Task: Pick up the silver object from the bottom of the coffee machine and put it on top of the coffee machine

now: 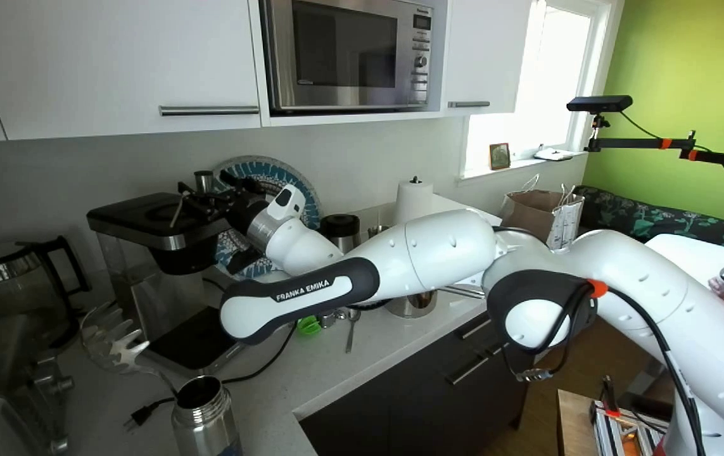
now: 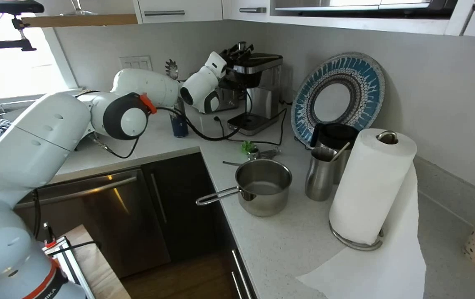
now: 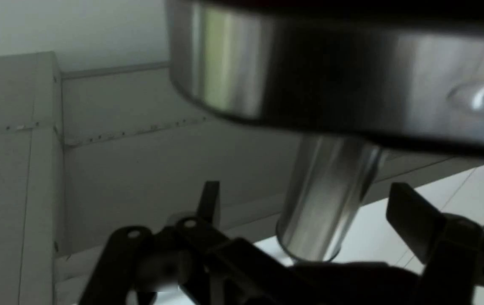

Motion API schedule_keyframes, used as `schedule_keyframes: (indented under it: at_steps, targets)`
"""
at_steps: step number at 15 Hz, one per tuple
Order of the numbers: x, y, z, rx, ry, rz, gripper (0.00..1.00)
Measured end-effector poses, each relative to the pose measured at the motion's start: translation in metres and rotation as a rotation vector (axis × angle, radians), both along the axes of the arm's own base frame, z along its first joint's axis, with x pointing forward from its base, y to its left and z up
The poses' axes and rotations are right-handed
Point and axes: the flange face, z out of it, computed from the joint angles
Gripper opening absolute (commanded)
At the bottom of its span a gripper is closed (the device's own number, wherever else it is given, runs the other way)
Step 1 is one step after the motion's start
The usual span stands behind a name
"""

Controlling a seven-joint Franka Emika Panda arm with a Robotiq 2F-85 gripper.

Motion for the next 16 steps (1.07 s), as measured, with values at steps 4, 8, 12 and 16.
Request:
schedule_keyframes:
  at_steps: [4, 8, 12, 16]
  targets:
    - [-0.021, -0.003, 0.054, -0.001, 0.010, -0.047, 1.00]
    - [-0.046, 0.005, 0.102, -0.080, 0.057, -0.050, 1.00]
    - [-0.077, -0.006, 0.129, -0.261, 0.083, -0.133, 1.00]
    - [-0.110, -0.022, 0.141, -0.439, 0.130, -0.212, 1.00]
